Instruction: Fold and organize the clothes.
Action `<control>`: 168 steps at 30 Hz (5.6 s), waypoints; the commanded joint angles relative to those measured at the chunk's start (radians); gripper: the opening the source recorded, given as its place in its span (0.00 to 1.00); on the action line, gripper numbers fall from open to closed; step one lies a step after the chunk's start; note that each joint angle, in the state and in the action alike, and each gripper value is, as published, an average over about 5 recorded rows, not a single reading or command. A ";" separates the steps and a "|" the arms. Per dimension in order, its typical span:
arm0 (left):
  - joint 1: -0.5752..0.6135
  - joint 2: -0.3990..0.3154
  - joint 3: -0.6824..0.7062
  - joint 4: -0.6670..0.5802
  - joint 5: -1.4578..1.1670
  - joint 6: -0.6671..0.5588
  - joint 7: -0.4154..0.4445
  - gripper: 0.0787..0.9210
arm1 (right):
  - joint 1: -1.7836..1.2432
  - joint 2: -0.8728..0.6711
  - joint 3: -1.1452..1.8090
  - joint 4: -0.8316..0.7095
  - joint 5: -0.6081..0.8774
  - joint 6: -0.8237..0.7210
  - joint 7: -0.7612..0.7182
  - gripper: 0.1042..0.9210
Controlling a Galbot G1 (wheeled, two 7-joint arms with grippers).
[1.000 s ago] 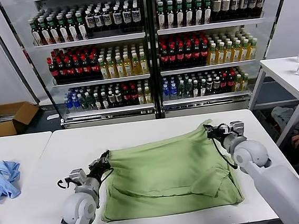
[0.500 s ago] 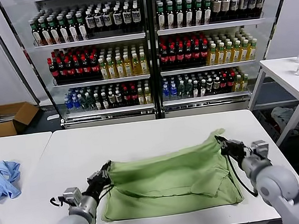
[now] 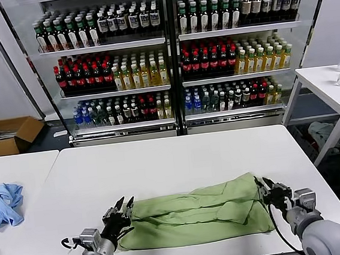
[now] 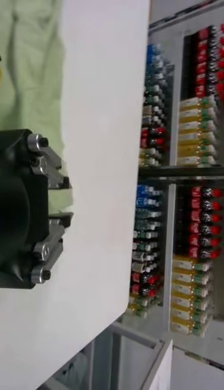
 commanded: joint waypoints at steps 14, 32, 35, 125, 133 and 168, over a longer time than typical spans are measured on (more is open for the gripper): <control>0.114 -0.195 0.044 0.027 0.317 0.039 -0.126 0.63 | -0.095 0.010 0.017 0.068 -0.126 0.024 0.011 0.82; 0.124 -0.107 -0.136 -0.002 0.064 0.044 -0.058 0.04 | -0.075 -0.002 0.039 0.084 -0.083 0.024 0.030 0.88; 0.128 -0.025 -0.252 -0.006 -0.005 0.040 -0.053 0.02 | -0.067 -0.009 0.046 0.082 -0.071 0.026 0.032 0.88; -0.005 -0.115 -0.165 0.046 -0.425 0.216 0.003 0.76 | -0.060 0.007 0.021 0.078 -0.127 0.044 0.025 0.88; -0.010 -0.123 -0.199 0.058 -0.628 0.228 0.016 0.48 | -0.085 0.003 0.050 0.094 -0.121 0.045 0.025 0.88; 0.026 0.231 -0.582 -0.187 -0.851 0.195 -0.121 0.02 | -0.064 0.013 0.037 0.129 -0.100 0.060 0.031 0.88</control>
